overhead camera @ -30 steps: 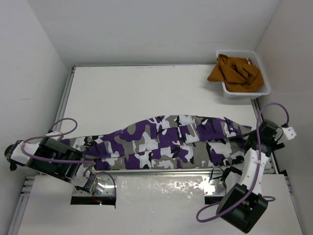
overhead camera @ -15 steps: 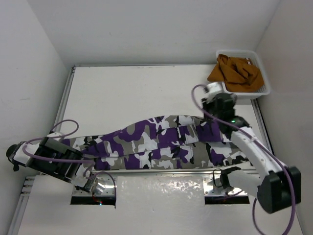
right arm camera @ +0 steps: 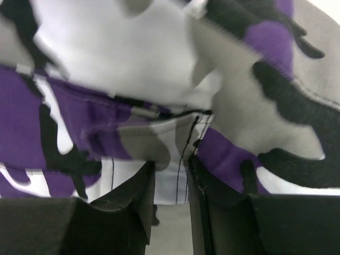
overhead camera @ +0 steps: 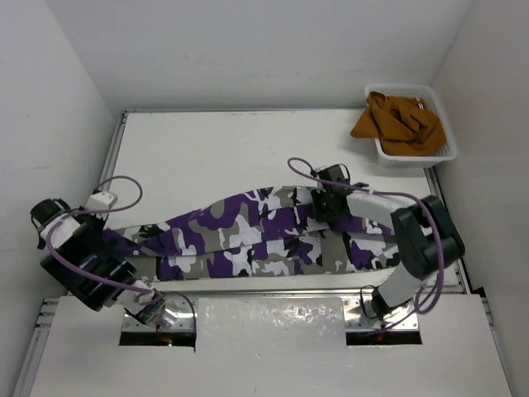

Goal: Fold and stack the trousers
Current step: Fold the trousers

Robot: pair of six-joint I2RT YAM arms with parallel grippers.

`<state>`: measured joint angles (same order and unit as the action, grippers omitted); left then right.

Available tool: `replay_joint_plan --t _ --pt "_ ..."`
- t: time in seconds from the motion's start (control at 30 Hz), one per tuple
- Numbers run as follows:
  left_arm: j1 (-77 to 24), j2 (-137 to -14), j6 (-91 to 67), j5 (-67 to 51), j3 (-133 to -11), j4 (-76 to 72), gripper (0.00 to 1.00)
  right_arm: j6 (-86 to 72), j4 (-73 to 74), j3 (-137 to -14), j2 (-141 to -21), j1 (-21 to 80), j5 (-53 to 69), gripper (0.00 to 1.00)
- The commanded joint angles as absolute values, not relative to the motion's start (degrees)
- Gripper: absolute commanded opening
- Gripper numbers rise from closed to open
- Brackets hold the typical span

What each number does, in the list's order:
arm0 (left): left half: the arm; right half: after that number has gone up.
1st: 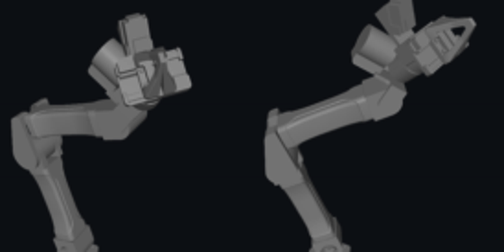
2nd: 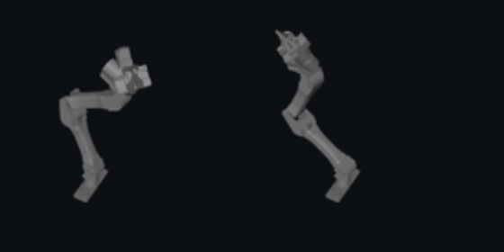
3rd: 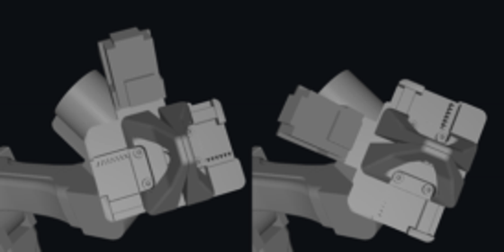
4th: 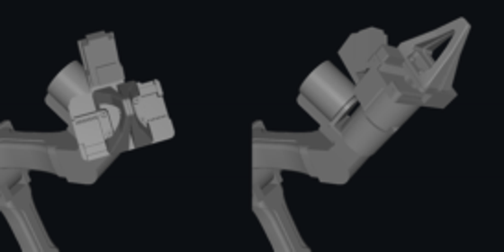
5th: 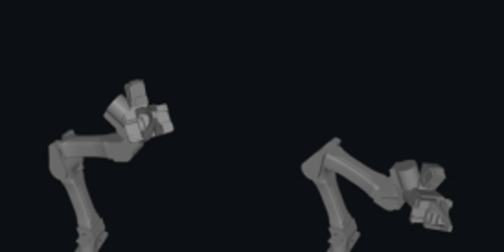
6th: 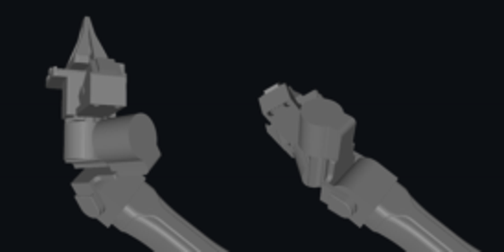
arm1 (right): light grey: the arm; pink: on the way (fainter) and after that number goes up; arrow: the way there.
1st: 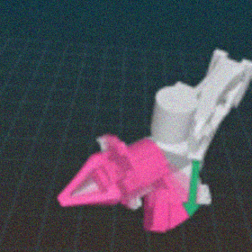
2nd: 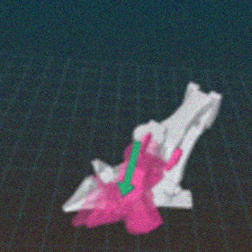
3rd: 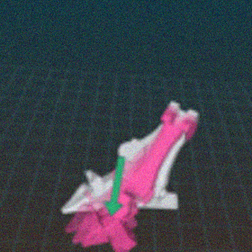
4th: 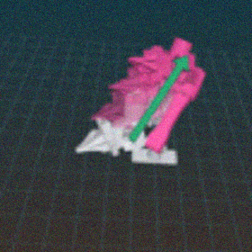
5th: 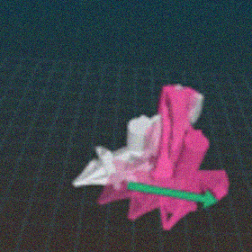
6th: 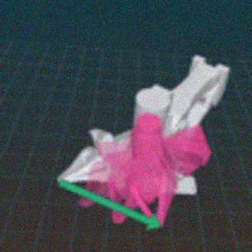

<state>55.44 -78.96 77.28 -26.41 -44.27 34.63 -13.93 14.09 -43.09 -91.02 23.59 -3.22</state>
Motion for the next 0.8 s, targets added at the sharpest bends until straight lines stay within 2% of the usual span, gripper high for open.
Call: replay_joint_plan --t 0.0,0.13,0.33,0.47,0.53,0.57,0.6,0.77 --pt "49.3 -81.2 67.5 -28.0 -47.8 22.8 0.07 -18.3 8.8 -46.5 -101.7 22.2 -6.7 0.29" --pt "42.8 -84.5 55.7 -28.8 -52.3 12.1 0.06 -19.0 8.3 -56.1 -106.3 20.6 -8.4 0.29" --pt "40.4 -91.3 44.6 -34.5 -66.8 9.3 0.05 -17.1 11.0 -63.8 -104.5 17.1 -4.9 0.32" --pt "40.0 -90.3 48.7 -37.6 -69.1 13.2 0.04 -21.3 14.5 -65.7 -98.5 13.0 -0.3 0.40" --pt "40.0 -88.5 50.7 -38.1 -68.0 15.4 0.04 -27.3 18.4 -65.5 -93.6 9.6 1.2 0.50" --pt "40.0 -87.9 52.6 -38.2 -67.4 17.0 0.04 -30.0 20.2 -64.4 -92.0 8.3 1.6 0.59" --pt "39.9 -87.2 53.7 -38.3 -66.7 17.7 0.04 -32.5 23.7 -63.7 -90.5 6.7 1.8 0.62" --pt "40.1 -85.3 56.1 -37.8 -64.9 20.9 0.04 -45.5 34.3 -56.8 -82.5 -2.8 -4.5 0.67"
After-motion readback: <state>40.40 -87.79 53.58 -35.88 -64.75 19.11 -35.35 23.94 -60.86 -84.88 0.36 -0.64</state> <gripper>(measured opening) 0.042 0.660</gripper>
